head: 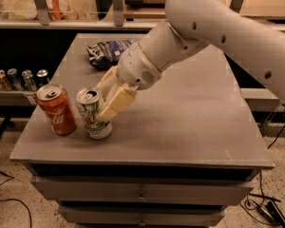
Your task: Move 7up can near coke can
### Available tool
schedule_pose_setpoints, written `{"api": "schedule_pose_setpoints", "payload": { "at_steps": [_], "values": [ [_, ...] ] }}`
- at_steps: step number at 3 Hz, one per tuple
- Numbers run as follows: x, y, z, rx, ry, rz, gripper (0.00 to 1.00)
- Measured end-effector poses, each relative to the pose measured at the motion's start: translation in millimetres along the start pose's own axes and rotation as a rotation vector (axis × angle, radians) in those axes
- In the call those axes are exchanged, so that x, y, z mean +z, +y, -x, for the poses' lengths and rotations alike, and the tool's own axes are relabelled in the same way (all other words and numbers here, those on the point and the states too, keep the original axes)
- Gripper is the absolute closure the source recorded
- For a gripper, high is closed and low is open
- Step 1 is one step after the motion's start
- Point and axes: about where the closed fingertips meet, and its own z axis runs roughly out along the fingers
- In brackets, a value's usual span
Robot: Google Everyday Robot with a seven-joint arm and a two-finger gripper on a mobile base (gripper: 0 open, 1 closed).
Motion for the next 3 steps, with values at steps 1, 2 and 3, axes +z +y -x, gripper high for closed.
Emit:
{"api": "schedule_pose_setpoints", "payload": {
  "at_steps": [1, 2, 3],
  "values": [
    [2.5, -0.3, 0.1, 0.007, -0.010, 0.007, 0.59],
    [4.0, -0.5, -0.4, 0.013, -0.015, 0.010, 0.35],
    [5.0, -0.7, -1.1, 0.016, -0.018, 0.011, 0.12]
  ]
}}
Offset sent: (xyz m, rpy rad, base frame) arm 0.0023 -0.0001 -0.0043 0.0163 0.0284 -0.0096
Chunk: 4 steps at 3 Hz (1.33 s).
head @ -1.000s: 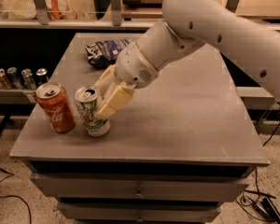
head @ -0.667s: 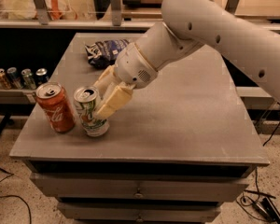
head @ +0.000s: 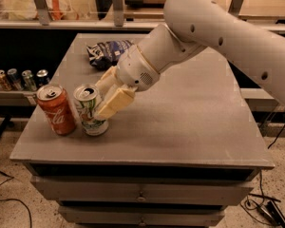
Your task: Move 7up can near coke can
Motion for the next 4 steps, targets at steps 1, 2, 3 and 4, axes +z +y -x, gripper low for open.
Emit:
{"api": "schedule_pose_setpoints", "payload": {
  "at_steps": [1, 2, 3, 4],
  "values": [
    [-0.1, -0.3, -0.8, 0.002, 0.000, -0.001, 0.00],
    [-0.6, -0.5, -1.4, 0.003, 0.000, -0.003, 0.00],
    [-10.5, -6.8, -8.6, 0.005, 0.013, -0.031, 0.00],
    [-29.0, -19.4, -21.7, 0.006, 0.040, -0.083, 0.00]
  ]
}}
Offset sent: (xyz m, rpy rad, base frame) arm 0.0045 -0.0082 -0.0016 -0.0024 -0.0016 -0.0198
